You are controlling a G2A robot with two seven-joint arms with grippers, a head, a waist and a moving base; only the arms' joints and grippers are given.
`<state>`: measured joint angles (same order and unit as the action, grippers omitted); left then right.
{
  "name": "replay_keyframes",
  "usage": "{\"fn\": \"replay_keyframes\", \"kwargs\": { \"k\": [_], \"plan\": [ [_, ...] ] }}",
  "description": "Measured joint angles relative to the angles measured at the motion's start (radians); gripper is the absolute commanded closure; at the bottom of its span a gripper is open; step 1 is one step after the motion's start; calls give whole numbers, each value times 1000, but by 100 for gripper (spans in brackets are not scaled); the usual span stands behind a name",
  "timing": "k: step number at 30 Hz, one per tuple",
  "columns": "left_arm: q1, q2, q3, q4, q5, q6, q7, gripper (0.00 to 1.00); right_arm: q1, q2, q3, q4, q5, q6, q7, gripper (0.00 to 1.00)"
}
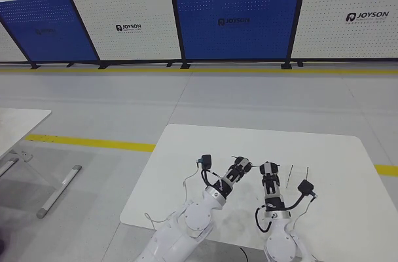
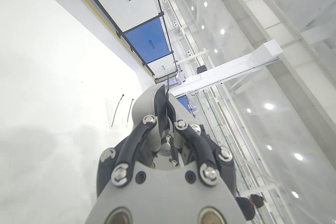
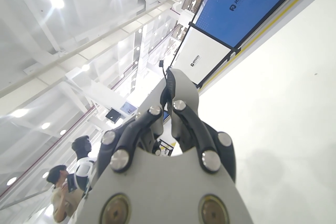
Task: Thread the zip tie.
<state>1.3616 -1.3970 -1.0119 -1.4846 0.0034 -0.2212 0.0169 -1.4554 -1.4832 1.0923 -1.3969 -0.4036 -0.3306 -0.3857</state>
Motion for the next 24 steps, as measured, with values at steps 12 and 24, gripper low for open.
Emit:
{"fn": "replay_keyframes", "kwargs": {
  "k": [12,24],
  "plan": [
    [-10,0,3,14,30,17,25,100,-7,4,11,-28,37,-9,8,100],
    [1,1,8,-2,39,20,6,100,-11,6,9,-32,14,-9,1,100]
  ]
}}
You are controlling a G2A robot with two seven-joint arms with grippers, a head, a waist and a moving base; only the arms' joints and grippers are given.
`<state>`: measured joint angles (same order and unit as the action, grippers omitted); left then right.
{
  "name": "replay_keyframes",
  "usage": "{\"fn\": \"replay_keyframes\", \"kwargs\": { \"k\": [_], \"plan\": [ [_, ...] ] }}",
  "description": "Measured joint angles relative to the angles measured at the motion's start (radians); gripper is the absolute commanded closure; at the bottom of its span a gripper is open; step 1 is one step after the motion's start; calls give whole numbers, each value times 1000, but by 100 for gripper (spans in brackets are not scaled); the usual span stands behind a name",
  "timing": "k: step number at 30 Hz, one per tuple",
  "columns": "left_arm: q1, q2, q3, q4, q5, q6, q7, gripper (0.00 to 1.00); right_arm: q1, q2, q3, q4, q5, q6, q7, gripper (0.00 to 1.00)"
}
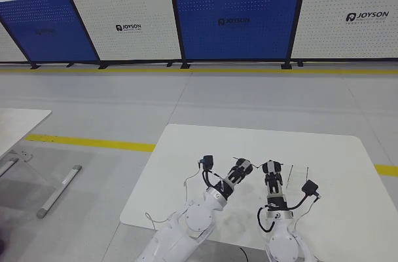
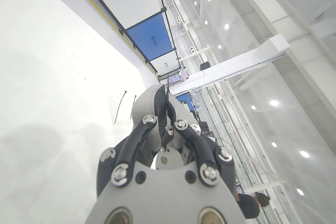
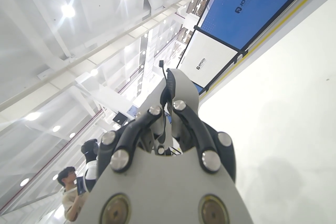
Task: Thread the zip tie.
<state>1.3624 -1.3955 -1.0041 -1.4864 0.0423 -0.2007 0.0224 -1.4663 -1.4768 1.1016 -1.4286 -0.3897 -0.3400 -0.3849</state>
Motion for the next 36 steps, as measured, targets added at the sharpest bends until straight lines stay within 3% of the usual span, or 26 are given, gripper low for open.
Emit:
{"fn": "replay_keyframes", "kwargs": {
  "k": [16,21,27,36],
  "plan": [
    [9,0,-4,-12,-18,-27,19,100,-4,-3,7,10,-42,15,2,100],
    [8,-1,-4,-10,-20,-28,23,100,-7,-4,10,8,-42,17,6,93],
    [6,-2,-3,-9,-22,-28,26,100,-12,-5,12,4,-49,5,12,95],
    [6,-2,-5,-7,-23,-30,33,100,-16,-6,14,5,-65,0,21,86]
  ]
}}
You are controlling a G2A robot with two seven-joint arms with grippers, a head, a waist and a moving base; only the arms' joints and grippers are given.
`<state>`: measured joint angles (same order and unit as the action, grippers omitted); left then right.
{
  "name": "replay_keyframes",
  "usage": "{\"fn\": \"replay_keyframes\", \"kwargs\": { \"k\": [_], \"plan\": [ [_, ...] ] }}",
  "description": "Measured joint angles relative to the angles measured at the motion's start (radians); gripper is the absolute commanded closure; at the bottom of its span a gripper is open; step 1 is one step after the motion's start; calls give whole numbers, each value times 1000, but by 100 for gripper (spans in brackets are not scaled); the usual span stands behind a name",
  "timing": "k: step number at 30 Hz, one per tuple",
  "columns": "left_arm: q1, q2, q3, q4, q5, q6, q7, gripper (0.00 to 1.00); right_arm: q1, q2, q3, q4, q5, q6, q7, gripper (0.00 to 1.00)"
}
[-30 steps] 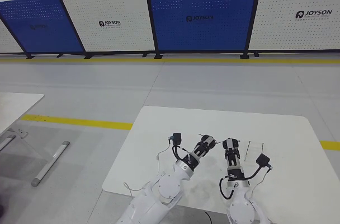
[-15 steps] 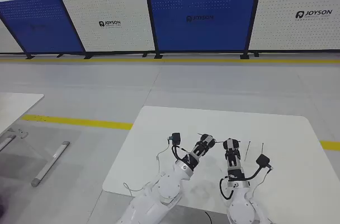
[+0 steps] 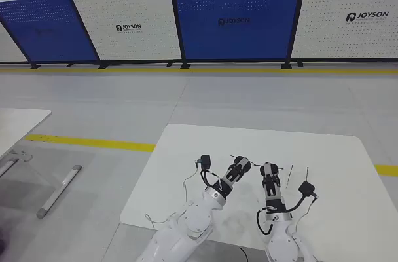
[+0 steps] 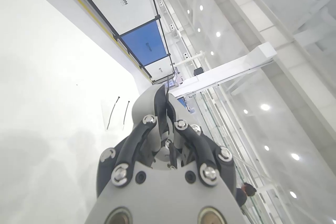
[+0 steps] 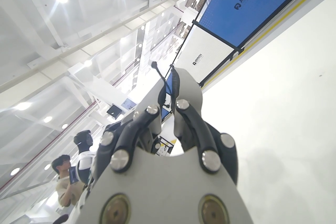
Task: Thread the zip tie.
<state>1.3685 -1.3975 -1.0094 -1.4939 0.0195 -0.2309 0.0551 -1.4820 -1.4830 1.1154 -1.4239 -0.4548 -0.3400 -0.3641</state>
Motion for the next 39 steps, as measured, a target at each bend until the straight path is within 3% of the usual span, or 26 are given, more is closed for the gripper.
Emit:
{"fn": "replay_keyframes", "kwargs": {
  "k": [2,4,18,20,22,25,27,39],
  "plan": [
    [0,0,0,0,1,0,1,100,0,0,0,1,-2,0,1,88],
    [0,0,0,0,1,0,2,100,0,-1,1,1,-3,1,2,100],
    [1,1,-1,2,16,4,-8,100,5,-7,-6,10,-22,11,-17,100],
    [1,2,-1,3,23,10,-10,84,5,-8,-8,10,-26,14,-22,100],
    [1,3,-1,4,31,15,-12,81,5,-10,-10,10,-32,20,-28,100],
    [0,3,-1,5,42,19,-12,85,5,-12,-13,9,-43,31,-39,100],
    [0,4,-1,5,46,19,-11,100,6,-13,-14,9,-51,42,-46,100],
    [2,7,-5,-1,60,15,-20,100,13,-18,-22,14,-76,72,-36,100]
  ]
}}
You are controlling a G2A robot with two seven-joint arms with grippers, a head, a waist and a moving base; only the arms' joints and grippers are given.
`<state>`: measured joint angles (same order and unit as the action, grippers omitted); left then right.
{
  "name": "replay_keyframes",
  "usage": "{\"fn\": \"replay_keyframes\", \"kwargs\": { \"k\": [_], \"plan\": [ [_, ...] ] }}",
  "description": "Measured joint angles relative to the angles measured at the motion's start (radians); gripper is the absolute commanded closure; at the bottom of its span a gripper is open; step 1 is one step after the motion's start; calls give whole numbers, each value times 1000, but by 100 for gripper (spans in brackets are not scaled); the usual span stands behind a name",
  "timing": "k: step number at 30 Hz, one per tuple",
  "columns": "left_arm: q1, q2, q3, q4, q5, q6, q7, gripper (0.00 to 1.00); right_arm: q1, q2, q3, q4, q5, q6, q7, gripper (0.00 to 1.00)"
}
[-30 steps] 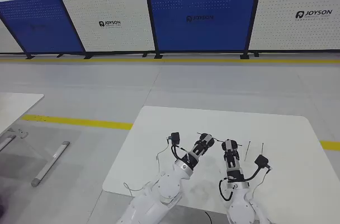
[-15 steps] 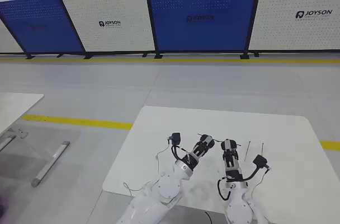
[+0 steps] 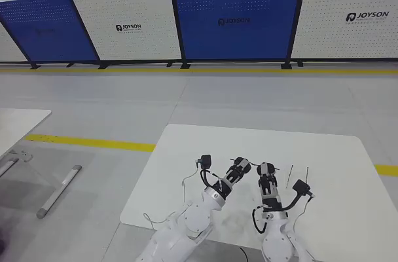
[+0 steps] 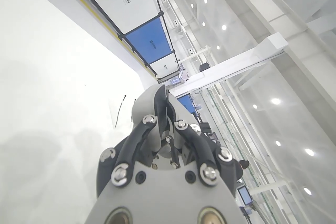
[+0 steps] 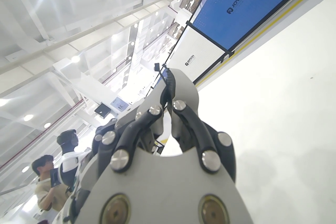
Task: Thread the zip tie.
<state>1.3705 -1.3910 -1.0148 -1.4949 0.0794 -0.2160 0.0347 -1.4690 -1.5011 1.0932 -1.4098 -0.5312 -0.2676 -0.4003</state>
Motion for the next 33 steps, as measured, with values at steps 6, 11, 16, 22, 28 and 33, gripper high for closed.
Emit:
{"fn": "replay_keyframes", "kwargs": {
  "k": [6,11,16,22,28,33],
  "plan": [
    [-1,1,0,-2,8,5,-5,100,1,-1,-1,-2,-18,10,1,100],
    [-3,1,2,-3,10,14,-12,100,4,-2,-3,-3,-21,12,23,100],
    [-4,2,3,-4,-10,15,-31,100,9,-2,1,2,-15,16,53,100],
    [-2,3,-3,-10,-26,12,-41,100,16,-1,7,9,-11,16,81,100],
    [-3,3,-1,-6,-12,19,-23,100,12,0,16,5,-7,3,94,100],
    [-6,2,5,0,-3,25,-10,100,6,1,21,-1,-9,-3,87,100]
  ]
}}
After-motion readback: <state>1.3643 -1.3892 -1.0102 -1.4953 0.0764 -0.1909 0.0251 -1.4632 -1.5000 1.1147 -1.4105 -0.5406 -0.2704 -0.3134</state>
